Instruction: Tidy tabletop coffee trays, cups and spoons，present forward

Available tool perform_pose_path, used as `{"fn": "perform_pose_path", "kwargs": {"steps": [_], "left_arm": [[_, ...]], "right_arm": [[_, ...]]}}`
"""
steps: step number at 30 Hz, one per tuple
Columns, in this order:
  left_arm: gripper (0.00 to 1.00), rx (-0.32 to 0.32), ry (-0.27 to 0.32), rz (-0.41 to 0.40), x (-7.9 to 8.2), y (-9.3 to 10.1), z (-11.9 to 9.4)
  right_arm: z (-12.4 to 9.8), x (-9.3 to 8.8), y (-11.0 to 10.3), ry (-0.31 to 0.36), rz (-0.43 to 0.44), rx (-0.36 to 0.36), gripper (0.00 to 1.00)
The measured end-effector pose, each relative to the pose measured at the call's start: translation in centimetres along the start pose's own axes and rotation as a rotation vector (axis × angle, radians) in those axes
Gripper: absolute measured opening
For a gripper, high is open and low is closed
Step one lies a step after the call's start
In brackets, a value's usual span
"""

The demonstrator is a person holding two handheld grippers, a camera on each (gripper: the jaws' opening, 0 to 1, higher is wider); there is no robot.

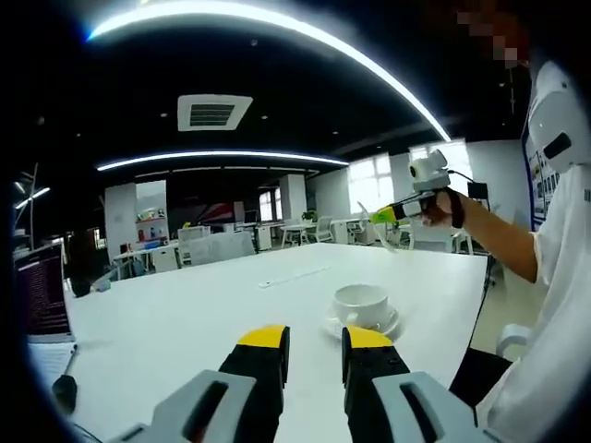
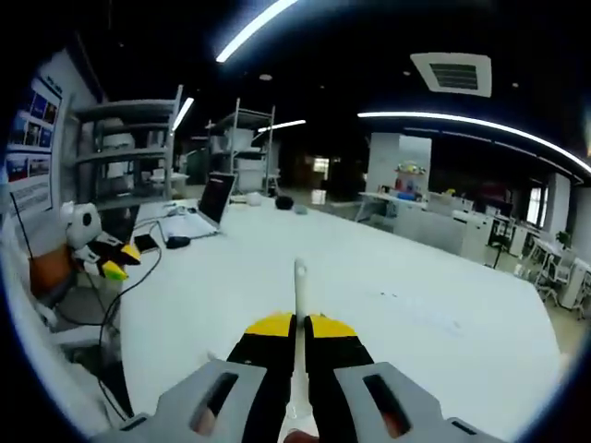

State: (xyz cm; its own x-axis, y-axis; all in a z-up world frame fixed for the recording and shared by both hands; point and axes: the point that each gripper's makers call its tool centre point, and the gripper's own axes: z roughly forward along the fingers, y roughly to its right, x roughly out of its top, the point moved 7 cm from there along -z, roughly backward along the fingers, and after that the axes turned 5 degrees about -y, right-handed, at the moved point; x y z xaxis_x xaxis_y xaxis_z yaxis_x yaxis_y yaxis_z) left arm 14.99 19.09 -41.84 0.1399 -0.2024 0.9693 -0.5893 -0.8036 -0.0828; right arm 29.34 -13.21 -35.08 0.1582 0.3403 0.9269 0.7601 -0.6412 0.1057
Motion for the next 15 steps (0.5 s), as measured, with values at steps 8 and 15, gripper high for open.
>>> {"fn": "perform_pose_path", "kwargs": {"steps": [8, 15], "left_arm": [[0.25, -0.009, 0.003, 0.0, -0.1, 0.3, -0.1], [0.25, -0.012, 0.008, 0.001, 0.0, 0.4, -0.3]], "right_arm": [[3.2, 0.0, -1.8, 0.054, 0.04, 0.065, 0.05], [6.0, -2.0, -3.5, 0.026, 0.075, 0.117, 0.05]]}}
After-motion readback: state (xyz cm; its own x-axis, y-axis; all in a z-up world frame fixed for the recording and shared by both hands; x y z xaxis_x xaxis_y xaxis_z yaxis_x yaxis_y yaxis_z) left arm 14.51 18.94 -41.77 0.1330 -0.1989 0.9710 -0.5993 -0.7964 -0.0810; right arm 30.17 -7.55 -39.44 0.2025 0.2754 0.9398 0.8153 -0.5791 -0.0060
